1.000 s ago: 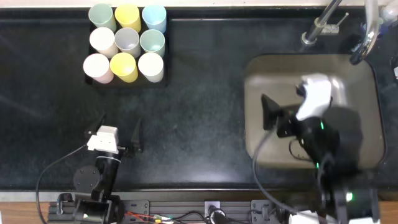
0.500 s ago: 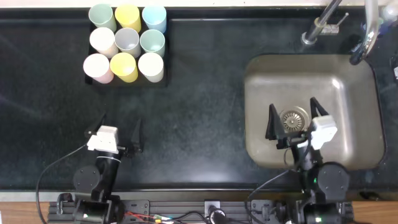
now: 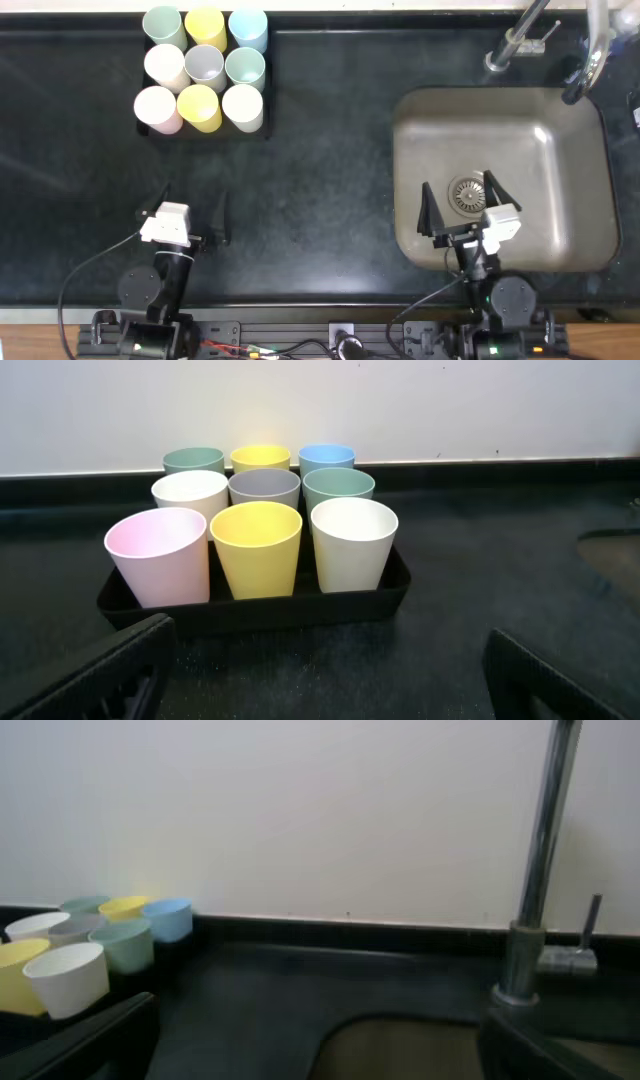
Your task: Store Cups
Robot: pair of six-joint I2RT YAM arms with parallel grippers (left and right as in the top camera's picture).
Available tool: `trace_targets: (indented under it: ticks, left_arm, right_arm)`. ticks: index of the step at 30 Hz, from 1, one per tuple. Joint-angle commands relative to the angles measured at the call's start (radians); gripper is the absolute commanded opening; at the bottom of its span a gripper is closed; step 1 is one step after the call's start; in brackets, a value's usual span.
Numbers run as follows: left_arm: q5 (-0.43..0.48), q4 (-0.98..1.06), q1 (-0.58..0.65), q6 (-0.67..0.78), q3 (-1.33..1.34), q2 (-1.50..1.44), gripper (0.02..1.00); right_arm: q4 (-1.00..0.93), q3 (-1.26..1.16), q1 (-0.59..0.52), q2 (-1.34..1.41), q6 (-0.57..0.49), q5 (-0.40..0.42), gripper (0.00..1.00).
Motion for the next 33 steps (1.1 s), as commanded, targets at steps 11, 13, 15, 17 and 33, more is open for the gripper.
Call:
trace_targets:
  ticks: [11,13,15,17,33]
  left_arm:
    - [0.01,-0.004,0.006,-0.003,-0.001,-0.009,1.0]
    - [0.01,-0.004,0.006,-0.003,-0.001,-0.009,0.998]
    - [0.01,-0.004,0.006,-0.003,-0.001,-0.009,1.0]
    - [0.01,-0.004,0.006,-0.003,-0.001,-0.009,1.0]
    - [0.01,-0.004,0.006,-0.003,-0.001,-0.009,1.0]
  right_arm:
    - [-0.088,-0.021,0.019,-0.012,0.004,0.031,0.998]
    - [-0.088,-0.021,0.019,-0.012,0.004,0.031,0.998]
    - [-0.089,-0.021,0.019,-0.012,0.004,0.031,0.998]
    - [-0.089,-0.021,0.019,-0.011,0.004,0.031,0.998]
    - [-0.089,-0.021,0.019,-0.011,0.004,0.031,0.998]
